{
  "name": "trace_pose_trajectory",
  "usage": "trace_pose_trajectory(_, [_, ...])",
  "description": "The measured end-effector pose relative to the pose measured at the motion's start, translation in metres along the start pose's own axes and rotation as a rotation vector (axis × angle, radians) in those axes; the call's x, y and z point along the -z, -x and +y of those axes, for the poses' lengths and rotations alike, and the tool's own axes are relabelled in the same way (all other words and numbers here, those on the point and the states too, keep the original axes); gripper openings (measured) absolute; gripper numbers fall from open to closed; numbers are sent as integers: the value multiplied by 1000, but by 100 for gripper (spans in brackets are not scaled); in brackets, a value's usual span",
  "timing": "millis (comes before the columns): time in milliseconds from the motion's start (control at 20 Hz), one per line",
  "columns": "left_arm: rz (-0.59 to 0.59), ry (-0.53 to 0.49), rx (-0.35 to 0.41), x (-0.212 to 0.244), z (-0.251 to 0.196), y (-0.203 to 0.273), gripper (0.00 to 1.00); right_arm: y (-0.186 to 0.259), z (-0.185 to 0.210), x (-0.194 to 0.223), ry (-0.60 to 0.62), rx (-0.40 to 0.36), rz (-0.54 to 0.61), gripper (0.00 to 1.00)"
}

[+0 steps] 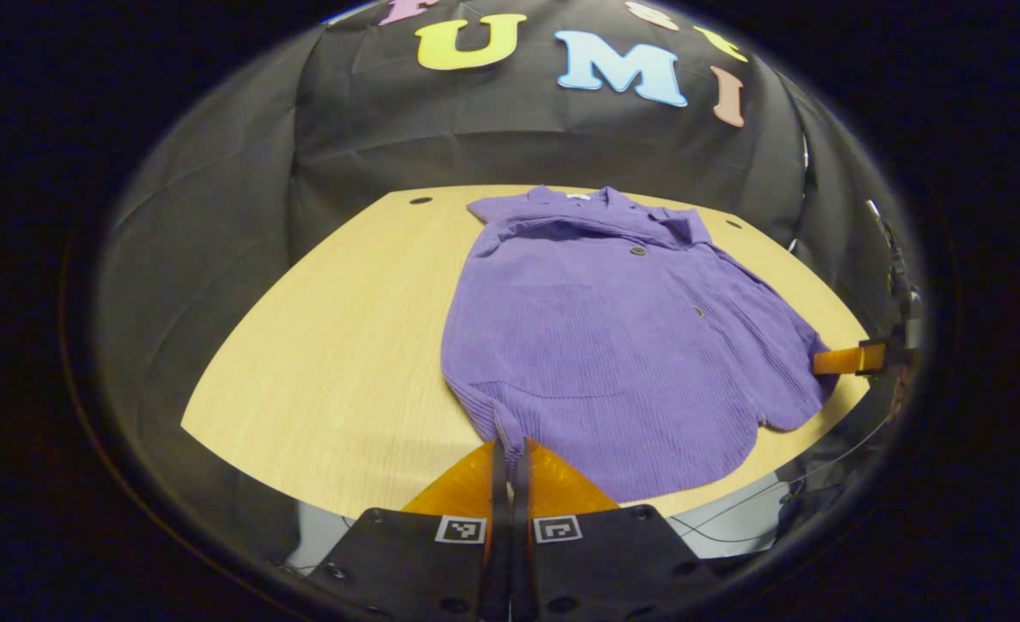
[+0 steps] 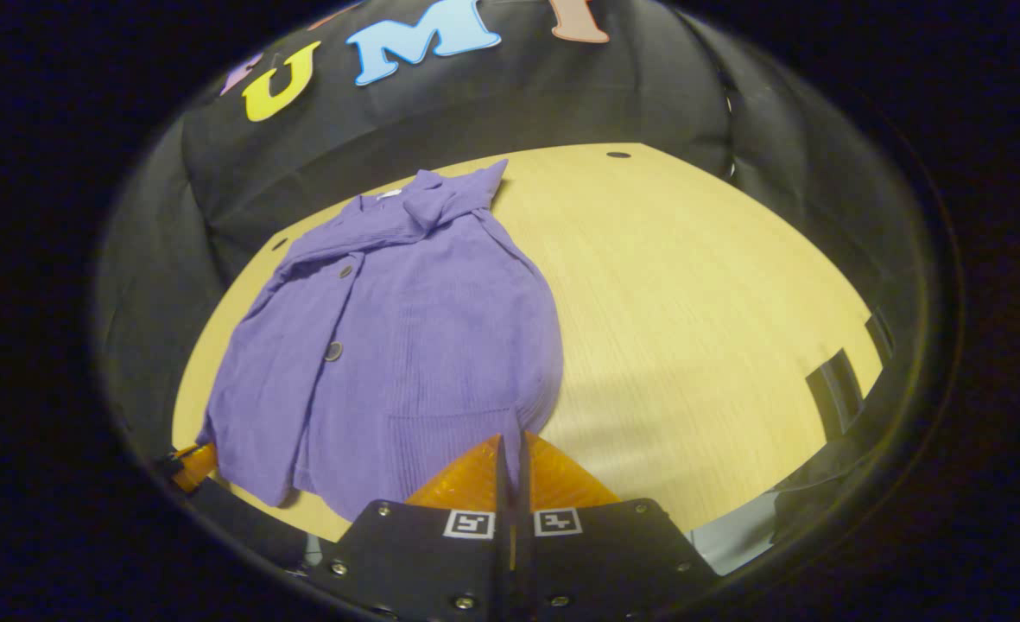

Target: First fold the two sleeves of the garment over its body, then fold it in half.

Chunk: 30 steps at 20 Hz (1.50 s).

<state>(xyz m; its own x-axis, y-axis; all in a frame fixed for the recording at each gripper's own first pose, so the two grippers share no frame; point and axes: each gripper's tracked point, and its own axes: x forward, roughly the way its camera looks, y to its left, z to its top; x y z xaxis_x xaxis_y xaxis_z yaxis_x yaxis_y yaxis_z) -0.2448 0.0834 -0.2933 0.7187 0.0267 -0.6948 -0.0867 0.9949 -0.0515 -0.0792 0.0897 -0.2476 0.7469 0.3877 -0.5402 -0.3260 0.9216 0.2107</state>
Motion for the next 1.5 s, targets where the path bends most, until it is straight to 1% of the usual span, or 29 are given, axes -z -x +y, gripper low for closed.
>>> trace_pose_trajectory(150, [-12, 137, -5, -29, -8, 11, 6, 18, 1, -24, -24, -79, -16, 2])
trace_pose_trajectory(250, [-41, 226, -18, -54, -11, 20, 6, 29, 4, -48, -3, -137, -37, 2])
trace_pose_trajectory(350, [-86, 279, -39, -86, -15, 27, 6, 39, 12, -77, 20, -198, -70, 2])
trace_pose_trajectory(500, [-143, 289, -58, -125, -29, 34, 6, 50, 27, -117, 49, -283, -116, 2])
trace_pose_trajectory(600, [-188, 260, -57, -152, -40, 36, 6, 54, 39, -139, 72, -332, -137, 2])
trace_pose_trajectory(700, [-222, 234, -56, -178, -46, 32, 6, 55, 49, -159, 102, -357, -158, 2])
trace_pose_trajectory(800, [-243, 244, -36, -202, -53, 27, 5, 58, 59, -178, 111, -386, -179, 2])
trace_pose_trajectory(950, [-280, 256, 6, -241, -55, 18, 6, 56, 76, -204, 85, -420, -201, 2])
trace_pose_trajectory(1200, [-323, 303, 117, -313, -52, -5, 6, 49, 97, -253, -12, -465, -222, 2])
trace_pose_trajectory(1350, [-334, 298, 164, -349, -41, -29, 6, 32, 98, -288, -39, -444, -248, 2])
trace_pose_trajectory(1500, [-329, 313, 225, -383, -35, -63, 5, 11, 105, -319, -86, -428, -255, 2])
